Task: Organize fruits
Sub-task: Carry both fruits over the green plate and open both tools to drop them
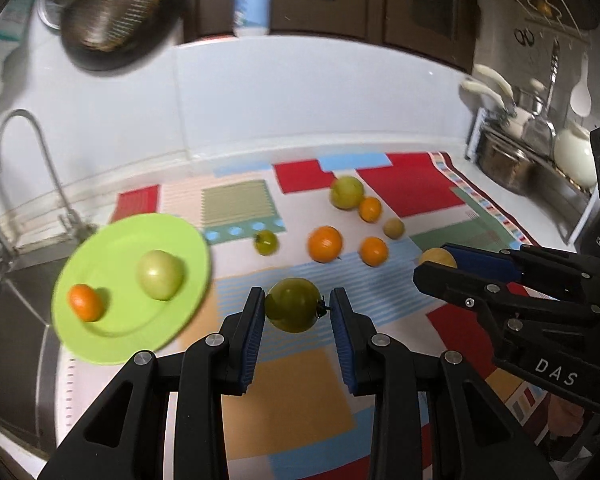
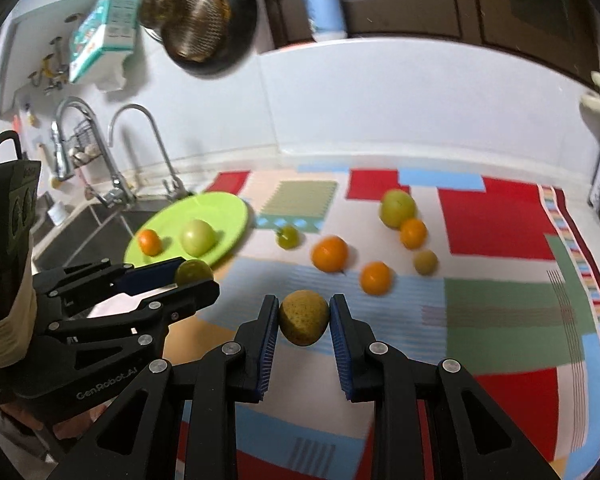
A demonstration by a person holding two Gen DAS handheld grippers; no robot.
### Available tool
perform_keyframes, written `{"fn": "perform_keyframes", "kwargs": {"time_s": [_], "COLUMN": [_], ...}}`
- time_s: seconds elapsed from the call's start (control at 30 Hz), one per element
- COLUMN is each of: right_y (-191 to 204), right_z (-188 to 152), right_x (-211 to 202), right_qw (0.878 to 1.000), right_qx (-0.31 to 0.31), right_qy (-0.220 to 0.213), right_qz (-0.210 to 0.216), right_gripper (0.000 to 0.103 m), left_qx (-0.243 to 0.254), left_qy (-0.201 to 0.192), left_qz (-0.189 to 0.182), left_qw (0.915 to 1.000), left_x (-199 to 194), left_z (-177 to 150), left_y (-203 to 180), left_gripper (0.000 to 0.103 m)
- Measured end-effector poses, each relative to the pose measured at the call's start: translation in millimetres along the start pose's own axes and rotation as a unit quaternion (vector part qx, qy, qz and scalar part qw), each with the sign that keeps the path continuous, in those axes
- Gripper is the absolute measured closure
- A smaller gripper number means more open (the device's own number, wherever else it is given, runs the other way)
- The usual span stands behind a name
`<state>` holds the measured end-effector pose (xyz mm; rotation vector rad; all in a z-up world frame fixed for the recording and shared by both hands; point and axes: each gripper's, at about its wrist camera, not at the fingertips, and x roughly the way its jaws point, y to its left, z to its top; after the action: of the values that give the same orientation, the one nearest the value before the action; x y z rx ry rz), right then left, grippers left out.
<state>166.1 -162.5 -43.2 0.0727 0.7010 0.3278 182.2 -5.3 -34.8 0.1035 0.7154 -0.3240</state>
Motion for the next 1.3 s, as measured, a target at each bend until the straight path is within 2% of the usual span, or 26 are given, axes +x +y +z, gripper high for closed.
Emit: {"fn": "perform_keyframes", "kwargs": {"time_s": [0.33,0.47,0.63,0.9,1.03,1.17,1.3], "right_y": [53,77,98,110,103,93,83], "right_z": [31,42,50,48,43,36,28], "right_x": [17,33,53,63,65,66,67], "right_qw": [0.998,0.996,0.996,0.998,0.998,0.999,0.999], "right_qx": [-0.031,-0.039,-0.043,-0.05,-0.042,-0.038,-0.038], "right_qy": [-0.037,-0.042,-0.041,-0.028,-0.017,-0.007,0.008], "right_qz": [0.044,0.063,0.062,0.041,0.037,0.036,0.036], "right_gripper": [0.076,0.076,0.076,0.076,0.076,0.076,0.076], "left_qx": [-0.029,-0.034,-0.057,-0.047,-0.045,-0.038,-0.039], "left_qy": [-0.03,-0.032,-0.015,-0.005,0.0,0.004,0.021], "left_qz": [0.058,0.066,0.066,0.036,0.021,0.013,0.012], "left_qw": [0.9974,0.9967,0.9961,0.9982,0.9988,0.9992,0.9989], "left_x": [-27,-29,-25,-19,-13,-5,6], "left_z": [3,1,-5,-16,-19,-25,-31], "left_y": [59,85,117,118,109,96,85], "left_gripper": [0.073,0.083,0.083,0.083,0.082,0.075,0.075]}}
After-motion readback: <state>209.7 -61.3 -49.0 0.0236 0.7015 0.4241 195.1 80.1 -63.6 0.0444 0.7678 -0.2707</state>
